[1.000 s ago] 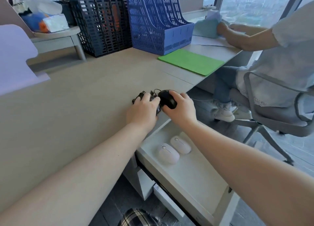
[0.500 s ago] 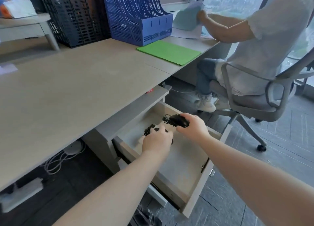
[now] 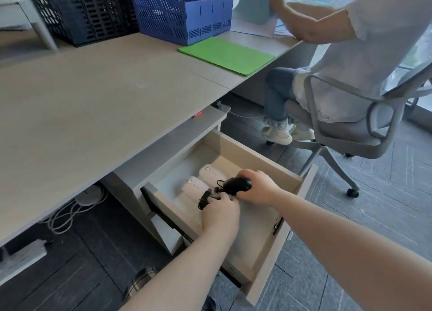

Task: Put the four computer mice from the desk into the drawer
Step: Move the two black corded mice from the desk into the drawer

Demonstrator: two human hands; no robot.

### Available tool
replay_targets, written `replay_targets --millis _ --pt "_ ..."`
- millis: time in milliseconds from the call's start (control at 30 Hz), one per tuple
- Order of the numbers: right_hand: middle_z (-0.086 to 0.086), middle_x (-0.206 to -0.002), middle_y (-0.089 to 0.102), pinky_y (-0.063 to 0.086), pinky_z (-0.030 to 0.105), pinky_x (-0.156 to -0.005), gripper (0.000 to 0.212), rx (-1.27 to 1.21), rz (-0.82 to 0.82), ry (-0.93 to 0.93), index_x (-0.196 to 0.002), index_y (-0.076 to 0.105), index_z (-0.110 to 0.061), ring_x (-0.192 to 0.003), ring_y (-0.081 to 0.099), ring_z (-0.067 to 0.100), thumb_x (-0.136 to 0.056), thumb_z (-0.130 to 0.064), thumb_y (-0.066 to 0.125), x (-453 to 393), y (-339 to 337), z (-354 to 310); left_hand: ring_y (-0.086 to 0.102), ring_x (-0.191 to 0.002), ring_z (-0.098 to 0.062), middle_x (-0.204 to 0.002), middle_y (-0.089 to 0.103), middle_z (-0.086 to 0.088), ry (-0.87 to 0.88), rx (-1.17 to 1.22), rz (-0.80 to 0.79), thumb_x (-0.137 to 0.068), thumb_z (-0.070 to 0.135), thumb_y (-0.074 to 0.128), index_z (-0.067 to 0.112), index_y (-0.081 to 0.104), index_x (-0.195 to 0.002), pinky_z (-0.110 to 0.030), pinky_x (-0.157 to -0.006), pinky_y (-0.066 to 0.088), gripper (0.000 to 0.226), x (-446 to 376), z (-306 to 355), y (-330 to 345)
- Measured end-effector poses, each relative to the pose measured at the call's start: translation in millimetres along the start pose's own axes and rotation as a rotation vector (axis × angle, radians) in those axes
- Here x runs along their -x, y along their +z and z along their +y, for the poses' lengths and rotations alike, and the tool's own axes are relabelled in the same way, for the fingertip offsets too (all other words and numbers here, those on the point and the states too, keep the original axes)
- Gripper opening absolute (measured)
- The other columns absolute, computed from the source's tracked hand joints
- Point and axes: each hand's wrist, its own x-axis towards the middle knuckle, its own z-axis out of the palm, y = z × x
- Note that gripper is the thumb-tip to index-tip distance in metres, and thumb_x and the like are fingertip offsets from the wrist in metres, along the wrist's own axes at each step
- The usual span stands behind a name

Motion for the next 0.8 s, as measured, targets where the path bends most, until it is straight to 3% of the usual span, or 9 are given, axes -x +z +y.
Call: replay_targets --millis 133,400,567,700,800 --pt "0.015 -0.120 0.048 0.043 0.031 -0.088 0.058 0.022 -0.068 0.031 -0.129 0.045 -0.023 -0.110 0.049 0.031 -0.076 -0.031 0.068 -1 3 5 0.048 -0.118 -0.039 -0.130 0.048 -0.019 0.011 0.002 0.003 -0.093 0.003 0.044 0.007 0.051 -0.126 -0.043 -0.084 0.051 0.033 -2 8 9" --pt "0.015 -0.124 0.036 0.049 0.039 -0.093 0.064 0.170 -0.176 0.070 -0.133 0.038 -0.023 -0.105 0.054 0.038 -0.077 -0.032 0.067 3 10 12 0.040 -0.123 -0.036 -0.131 0.043 -0.017 0.025 0.041 -0.015 -0.093 0.003 0.045 0.009 0.050 -0.126 -0.044 -0.084 0.053 0.034 2 16 24" --pt "0.017 -0.129 0.033 0.048 0.044 -0.098 0.069 0.223 -0.221 0.080 -0.137 0.033 -0.027 -0.109 0.053 0.042 -0.077 -0.033 0.065 1 16 14 0.036 -0.124 -0.034 -0.132 0.038 -0.015 0.030 0.066 -0.040 -0.091 0.006 0.049 0.011 0.047 -0.129 -0.042 -0.090 0.051 0.038 3 18 27" --pt "0.017 -0.130 0.034 0.050 0.045 -0.095 0.075 0.288 -0.246 0.092 -0.141 0.028 -0.031 -0.107 0.056 0.042 -0.077 -0.032 0.066 -1 19 16 0.036 -0.123 -0.031 -0.132 0.037 -0.012 0.045 0.099 -0.080 -0.089 0.020 0.060 0.013 0.046 -0.129 -0.039 -0.093 0.048 0.043 0 15 28" --pt "0.017 -0.129 0.037 0.052 0.046 -0.093 0.081 0.335 -0.256 0.091 -0.141 0.027 -0.032 -0.107 0.056 0.042 -0.072 -0.035 0.071 0 20 16 0.036 -0.123 -0.032 -0.133 0.037 -0.012 0.046 0.104 -0.089 -0.089 0.015 0.056 0.013 0.047 -0.127 -0.040 -0.093 0.048 0.039 0 15 27"
